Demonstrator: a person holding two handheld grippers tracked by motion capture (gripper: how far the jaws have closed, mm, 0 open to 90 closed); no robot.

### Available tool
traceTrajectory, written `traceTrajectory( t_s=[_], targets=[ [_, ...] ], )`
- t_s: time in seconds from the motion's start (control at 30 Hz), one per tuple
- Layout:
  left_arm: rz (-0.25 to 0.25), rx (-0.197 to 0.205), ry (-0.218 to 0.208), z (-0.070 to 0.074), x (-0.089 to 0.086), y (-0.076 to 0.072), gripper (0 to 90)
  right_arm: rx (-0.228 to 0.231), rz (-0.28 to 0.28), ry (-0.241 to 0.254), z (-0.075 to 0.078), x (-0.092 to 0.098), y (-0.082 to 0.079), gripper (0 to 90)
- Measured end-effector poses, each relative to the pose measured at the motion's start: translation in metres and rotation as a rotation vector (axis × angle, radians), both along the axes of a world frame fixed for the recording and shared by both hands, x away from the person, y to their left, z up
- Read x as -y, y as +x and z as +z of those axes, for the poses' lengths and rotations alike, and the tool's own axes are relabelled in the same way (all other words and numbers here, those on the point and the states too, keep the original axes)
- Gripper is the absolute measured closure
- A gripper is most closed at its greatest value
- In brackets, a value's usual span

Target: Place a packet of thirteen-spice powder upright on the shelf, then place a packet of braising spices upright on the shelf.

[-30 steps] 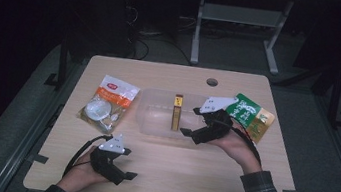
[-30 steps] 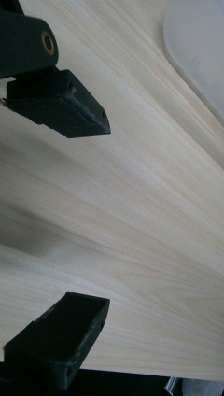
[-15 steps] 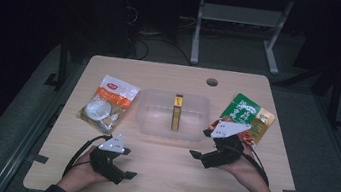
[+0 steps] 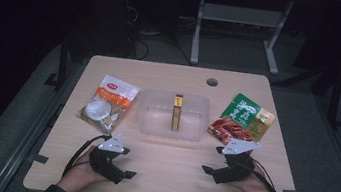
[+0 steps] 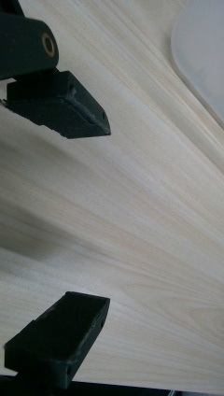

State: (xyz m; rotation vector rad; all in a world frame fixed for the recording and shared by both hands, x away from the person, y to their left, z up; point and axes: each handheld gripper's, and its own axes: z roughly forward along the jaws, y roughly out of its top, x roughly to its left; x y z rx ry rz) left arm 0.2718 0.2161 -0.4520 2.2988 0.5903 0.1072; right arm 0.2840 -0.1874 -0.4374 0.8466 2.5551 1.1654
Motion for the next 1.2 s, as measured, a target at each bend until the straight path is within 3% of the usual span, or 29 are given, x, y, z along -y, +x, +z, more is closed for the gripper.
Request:
traceTrajectory(
  t_s=[0.3,0.5,0.6,0.7,0.77,0.87,0.93,1.0,1.1,1.17,1.2],
  targets=[
    [0.009,0.004,-0.003,0.001,-0.001,0.0,14.1,0.014,-0.099,0.009,-0.003,0.025,0.016,16.6],
    [0.009,-0.001,0.001,0.001,-0.002,0.0,14.1,0.009,-0.167,0.012,-0.004,0.041,0.031,23.8],
    [0.01,0.001,0.0,0.001,-0.001,0.001,14.1,0.015,-0.199,0.036,-0.005,0.049,0.041,31.8],
    [0.013,0.001,-0.001,0.001,-0.001,0.001,14.2,0.022,-0.238,0.015,-0.003,0.057,0.053,41.3],
    [0.012,0.002,-0.002,0.001,0.0,0.0,14.2,0.033,-0.279,0.026,-0.004,0.064,0.062,50.5],
    [0.011,0.001,0.0,0.001,0.0,0.0,14.2,0.036,-0.337,-0.009,-0.005,0.071,0.077,64.7],
    [0.012,0.0,0.001,0.001,0.0,0.0,14.2,0.04,-0.371,0.0,-0.006,0.077,0.086,73.3],
    [0.012,0.0,0.003,0.001,-0.001,0.0,14.2,0.036,-0.392,-0.024,-0.007,0.08,0.096,79.9],
    [0.014,-0.003,-0.001,0.001,-0.001,0.0,14.3,0.031,-0.402,-0.022,-0.01,0.085,0.108,89.6],
    [0.014,-0.006,0.0,0.0,-0.001,0.0,14.3,0.001,-0.396,-0.02,-0.014,0.086,0.113,89.7],
    [0.013,-0.005,0.0,0.0,0.0,0.0,14.3,-0.009,-0.388,-0.06,-0.016,0.085,0.117,89.8]
  ],
)
